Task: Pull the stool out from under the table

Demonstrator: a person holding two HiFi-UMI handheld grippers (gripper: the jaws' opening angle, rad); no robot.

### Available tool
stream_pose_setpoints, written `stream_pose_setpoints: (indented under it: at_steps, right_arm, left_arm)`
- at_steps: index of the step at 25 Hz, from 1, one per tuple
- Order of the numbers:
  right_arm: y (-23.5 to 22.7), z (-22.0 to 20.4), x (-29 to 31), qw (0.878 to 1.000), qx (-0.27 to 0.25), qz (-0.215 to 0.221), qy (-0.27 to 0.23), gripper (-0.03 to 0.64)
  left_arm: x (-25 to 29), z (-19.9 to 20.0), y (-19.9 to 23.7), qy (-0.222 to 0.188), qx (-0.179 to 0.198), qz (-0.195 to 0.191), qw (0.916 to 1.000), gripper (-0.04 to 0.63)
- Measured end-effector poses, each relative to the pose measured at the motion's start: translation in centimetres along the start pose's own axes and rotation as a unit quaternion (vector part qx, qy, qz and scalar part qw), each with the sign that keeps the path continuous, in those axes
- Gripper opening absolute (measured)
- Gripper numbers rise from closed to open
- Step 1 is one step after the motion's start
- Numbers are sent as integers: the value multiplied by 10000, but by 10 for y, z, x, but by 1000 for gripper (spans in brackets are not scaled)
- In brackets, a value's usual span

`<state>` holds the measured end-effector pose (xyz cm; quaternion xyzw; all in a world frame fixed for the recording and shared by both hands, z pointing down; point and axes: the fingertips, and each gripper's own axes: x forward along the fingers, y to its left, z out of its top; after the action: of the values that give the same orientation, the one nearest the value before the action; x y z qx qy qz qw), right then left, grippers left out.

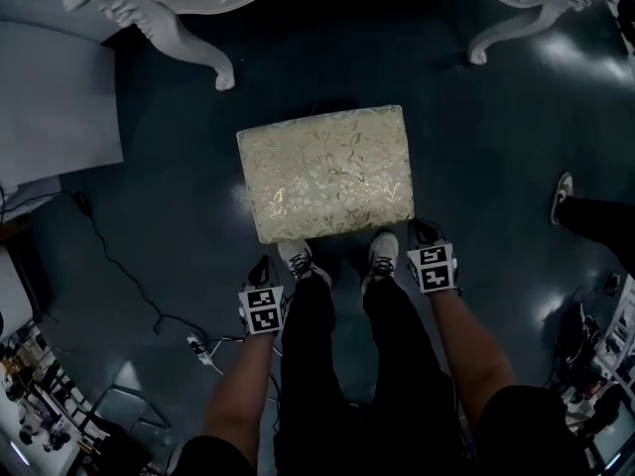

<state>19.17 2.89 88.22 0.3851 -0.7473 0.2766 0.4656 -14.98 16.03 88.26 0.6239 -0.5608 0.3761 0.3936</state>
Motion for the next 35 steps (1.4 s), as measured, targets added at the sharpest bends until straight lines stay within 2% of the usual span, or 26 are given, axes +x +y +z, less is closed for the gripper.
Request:
stream_pose_setpoints:
  at_steps: [2, 6, 12, 16, 18, 21, 24, 26, 31, 35]
  right_arm:
    - [1, 8, -26, 10000, -17, 87, -9, 28]
    - [6, 35, -91, 9997, -105, 200, -105, 28]
    - [34, 100, -189, 9972, -97, 549, -508, 28]
    - [65, 154, -250, 9909, 179, 972, -910, 28]
    - [83, 167, -286, 9871, 297, 1174, -1047, 28]
    - [101, 197, -337, 9810, 309, 1397, -1307, 28]
    - [112, 229, -373, 9746, 405, 1509, -1602, 28]
    - [121, 245, -396, 9698, 548, 1583, -1774, 28]
    - [128, 292, -452, 9568, 597, 1663, -2308, 28]
    - [128, 326, -492, 9466, 600, 1733, -2650, 28]
  left_arm:
    - [-26, 0, -5, 30, -3, -10, 10000, 8]
    - [-94, 27, -28, -107, 142, -244, 9995, 8]
    - [-198, 99, -59, -518, 373, -612, 9961, 8]
    - [-261, 158, -75, -842, 402, -849, 9920, 8]
    - [-296, 177, -85, -1006, 410, -939, 9896, 8]
    - [-344, 218, -97, -1340, 369, -1140, 9837, 8]
    - [-378, 254, -104, -1616, 535, -1378, 9757, 8]
    - [-400, 268, -104, -1718, 619, -1465, 9722, 8]
    - [-446, 304, -105, -1962, 344, -1793, 9634, 8]
    - [-478, 328, -111, -2113, 389, -2115, 9535, 8]
